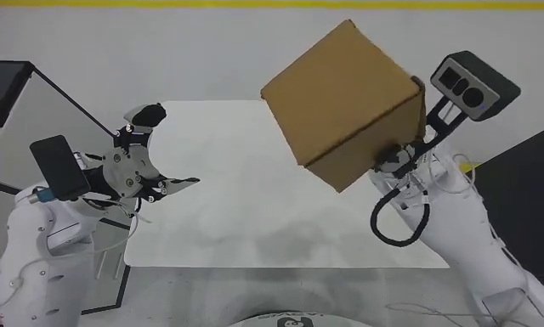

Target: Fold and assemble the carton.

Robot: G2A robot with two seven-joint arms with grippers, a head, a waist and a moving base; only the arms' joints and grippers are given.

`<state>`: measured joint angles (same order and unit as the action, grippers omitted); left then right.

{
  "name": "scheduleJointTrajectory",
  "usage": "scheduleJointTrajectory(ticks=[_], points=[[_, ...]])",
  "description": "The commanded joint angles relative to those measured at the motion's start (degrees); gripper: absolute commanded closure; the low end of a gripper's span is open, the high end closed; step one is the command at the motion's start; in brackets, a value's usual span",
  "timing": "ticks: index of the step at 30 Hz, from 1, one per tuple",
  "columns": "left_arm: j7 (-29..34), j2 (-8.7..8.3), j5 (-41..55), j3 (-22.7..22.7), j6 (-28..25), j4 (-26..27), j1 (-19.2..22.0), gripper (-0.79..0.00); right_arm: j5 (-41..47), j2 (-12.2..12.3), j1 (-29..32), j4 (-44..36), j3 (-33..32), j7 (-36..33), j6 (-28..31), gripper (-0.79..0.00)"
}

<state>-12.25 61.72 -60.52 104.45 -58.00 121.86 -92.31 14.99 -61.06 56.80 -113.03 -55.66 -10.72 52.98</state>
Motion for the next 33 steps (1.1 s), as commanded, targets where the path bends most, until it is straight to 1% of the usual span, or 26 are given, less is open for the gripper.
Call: scheduleJointTrajectory(ticks=[1, 2, 3, 4, 5, 6, 13, 15, 16, 17, 19, 20, 22, 23, 25, 26, 33], points=[[0.0, 0.0, 0.0, 0.0, 0.0, 0.0, 0.0, -0.785, 9.7, 0.1, -0.3, 0.0, 1.5, -3.5, -3.1, 0.0], [0.0, 0.0, 0.0, 0.0, 0.0, 0.0, 0.0, -0.785, 12.8, 0.3, -1.0, -0.1, 1.7, -6.7, -4.9, 0.0], [0.0, 0.0, 0.0, 0.0, 0.0, 0.0, 0.0, -0.785, 16.5, 0.4, -1.2, 0.4, 1.4, -8.2, -6.4, 0.0], [0.0, 0.0, 0.0, 0.0, 0.0, 0.0, 0.0, -0.785, 21.3, 0.5, -0.9, 0.2, 1.6, -9.2, -9.0, 0.0], [0.0, 0.0, 0.0, 0.0, 0.0, 0.0, 0.0, -0.785, 25.1, 0.7, -1.1, -0.2, 2.0, -12.7, -12.6, 0.0], [0.0, 0.0, 0.0, 0.0, 0.0, 0.0, 0.0, -0.785, 25.8, 0.7, -1.2, -0.1, 1.9, -14.2, -13.6, 0.0], [0.0, 0.0, 0.0, 0.0, 0.0, 0.0, 0.0, -0.785, 26.1, 0.7, -1.0, -0.3, 2.1, -14.1, -13.9, 0.0], [0.0, 0.0, 0.0, 0.0, 0.0, 0.0, 0.0, -0.785, 31.2, 0.4, 0.5, -1.6, 3.5, -14.7, -16.3, 0.0], [0.0, 0.0, 0.0, 0.0, 0.0, 0.0, 0.0, -0.785, 32.7, 0.4, 0.6, -1.5, 3.6, -15.9, -17.3, 0.0], [0.0, 0.0, 0.0, 0.0, 0.0, 0.0, 0.0, -0.785, 35.9, 0.3, 1.1, -1.6, 4.1, -16.8, -18.9, 0.0], [0.0, 0.0, 0.0, 0.0, 0.0, 0.0, 0.0, -0.785, 40.7, 0.1, 1.3, -1.7, 4.1, -19.0, -20.8, 0.0], [0.0, 0.0, 0.0, 0.0, 0.0, 0.0, 0.0, -0.785, 44.5, -0.1, 1.9, -2.0, 4.6, -19.4, -22.2, 0.0], [0.0, 0.0, 0.0, 0.0, 0.0, 0.0, 0.0, -0.785, 48.1, -0.4, 2.1, -1.8, 4.4, -21.2, -24.5, 0.0], [0.0, 0.0, 0.0, 0.0, 0.0, 0.0, 0.0, -0.785, 51.2, -0.5, 2.7, -2.0, 4.8, -21.4, -26.6, 0.0], [0.0, 0.0, 0.0, 0.0, 0.0, 0.0, 0.0, -0.785, 53.9, -0.7, 3.0, -2.0, 4.6, -22.5, -29.6, 0.0], [0.0, 0.0, 0.0, 0.0, 0.0, 0.0, 0.0, -0.785, 53.6, -0.7, 3.0, -2.0, 4.3, -22.8, -30.8, 0.0], [0.0, 0.0, 0.0, 0.0, 0.0, 0.0, 0.0, -0.785, 53.6, -0.7, 3.0, -2.0, 4.3, -22.8, -30.8, 0.0]])
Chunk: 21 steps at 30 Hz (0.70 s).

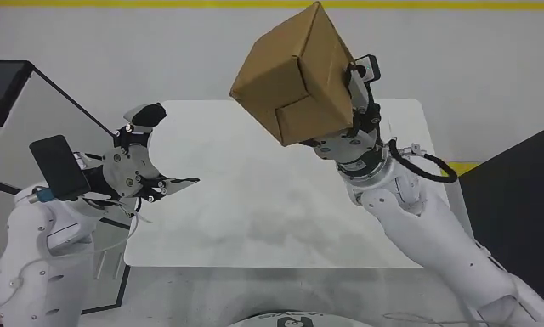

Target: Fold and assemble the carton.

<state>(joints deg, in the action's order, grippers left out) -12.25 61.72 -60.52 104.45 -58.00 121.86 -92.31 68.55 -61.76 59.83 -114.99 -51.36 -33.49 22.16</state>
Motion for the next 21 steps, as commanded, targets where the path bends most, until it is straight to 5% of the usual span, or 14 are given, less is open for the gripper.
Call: scheduleJointTrajectory(ticks=[1, 14, 21], points=[[0.0, 0.0, 0.0, 0.0, 0.0, 0.0, 0.0, -0.785, 0.6, -0.1, 0.3, -0.5, 0.3, 0.0, -0.7, 0.0], [0.0, 0.0, 0.0, 0.0, 0.0, 0.0, 0.0, -0.785, 22.1, -2.3, 4.1, -1.6, 3.9, -2.8, -17.6, 0.0], [0.0, 0.0, 0.0, 0.0, 0.0, 0.0, 0.0, -0.785, 22.1, -2.3, 4.1, -1.6, 3.9, -2.8, -17.6, 0.0]])
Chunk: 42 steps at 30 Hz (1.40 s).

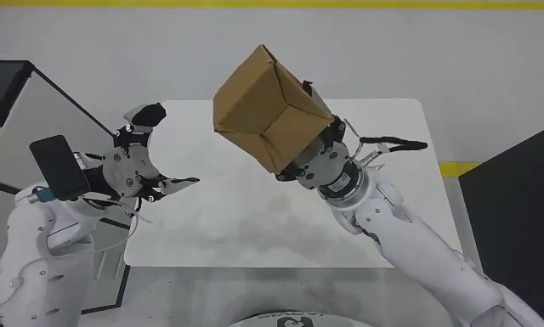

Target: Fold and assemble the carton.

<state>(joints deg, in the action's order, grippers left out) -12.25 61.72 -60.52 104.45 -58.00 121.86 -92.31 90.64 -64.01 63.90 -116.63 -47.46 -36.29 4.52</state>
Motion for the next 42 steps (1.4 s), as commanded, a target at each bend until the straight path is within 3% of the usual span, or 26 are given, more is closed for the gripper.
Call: scheduleJointTrajectory(ticks=[1, 11, 18, 26, 32, 42], points=[[0.0, 0.0, 0.0, 0.0, 0.0, 0.0, 0.0, -0.785, 1.0, -0.1, 0.5, -0.3, 0.2, 0.2, -0.2, 0.0], [0.0, 0.0, 0.0, 0.0, 0.0, 0.0, 0.0, -0.785, 18.0, -2.2, 4.3, -0.1, 1.5, -3.7, -6.0, 0.0], [0.0, 0.0, 0.0, 0.0, 0.0, 0.0, 0.0, -0.785, 28.3, -3.7, 5.6, -0.3, 2.9, -1.2, -10.5, 0.0], [0.0, 0.0, 0.0, 0.0, 0.0, 0.0, 0.0, -0.785, 27.3, -3.8, 6.0, -0.8, 2.9, -0.2, -10.7, 0.0], [0.0, 0.0, 0.0, 0.0, 0.0, 0.0, 0.0, -0.785, 34.2, -5.3, 7.1, -2.4, 4.3, -4.9, -14.5, 0.0], [0.0, 0.0, 0.0, 0.0, 0.0, 0.0, 0.0, -0.785, 38.1, -7.7, 6.4, -1.9, 5.1, -6.7, -16.9, 0.0]])
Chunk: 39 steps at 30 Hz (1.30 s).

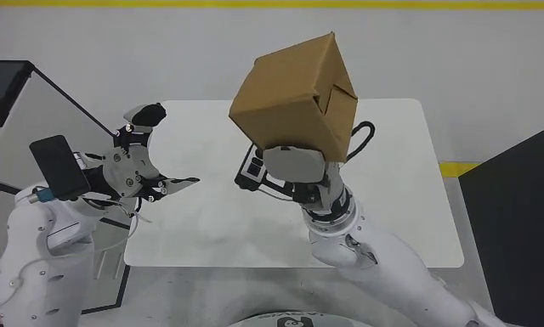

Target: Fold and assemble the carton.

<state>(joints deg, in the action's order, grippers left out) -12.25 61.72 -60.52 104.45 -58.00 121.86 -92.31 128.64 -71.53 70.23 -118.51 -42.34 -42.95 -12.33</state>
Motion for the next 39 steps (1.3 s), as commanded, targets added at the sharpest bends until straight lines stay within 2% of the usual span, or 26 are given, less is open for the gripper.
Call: scheduleJointTrajectory(ticks=[1, 12, 17, 19, 22, 30, 33, 39], points=[[0.0, 0.0, 0.0, 0.0, 0.0, 0.0, 0.0, -0.785, 0.3, -0.4, 0.1, 0.0, 0.0, -0.1, -0.2, 0.0], [0.0, 0.0, 0.0, 0.0, 0.0, 0.0, 0.0, -0.785, -1.2, -1.9, 1.0, 0.2, -0.9, 2.2, -1.2, 0.0], [0.0, 0.0, 0.0, 0.0, 0.0, 0.0, 0.0, -0.785, -8.4, -2.1, 1.3, 0.4, -2.6, 5.2, 0.6, 0.0], [0.0, 0.0, 0.0, 0.0, 0.0, 0.0, 0.0, -0.785, -14.5, -2.0, 1.2, 0.7, -3.9, 5.8, 2.5, 0.0], [0.0, 0.0, 0.0, 0.0, 0.0, 0.0, 0.0, -0.785, -19.0, -2.3, 1.5, 1.0, -5.3, 0.5, 4.4, 0.0], [0.0, 0.0, 0.0, 0.0, 0.0, 0.0, 0.0, -0.785, -19.0, -2.3, 1.5, 1.0, -5.3, 0.5, 4.4, 0.0], [0.0, 0.0, 0.0, 0.0, 0.0, 0.0, 0.0, -0.785, -30.4, -1.7, 1.0, 0.9, -7.1, 3.6, 3.9, 0.0], [0.0, 0.0, 0.0, 0.0, 0.0, 0.0, 0.0, -0.785, -50.7, -0.2, 3.4, -1.2, -14.4, 0.9, 6.2, 0.0]])
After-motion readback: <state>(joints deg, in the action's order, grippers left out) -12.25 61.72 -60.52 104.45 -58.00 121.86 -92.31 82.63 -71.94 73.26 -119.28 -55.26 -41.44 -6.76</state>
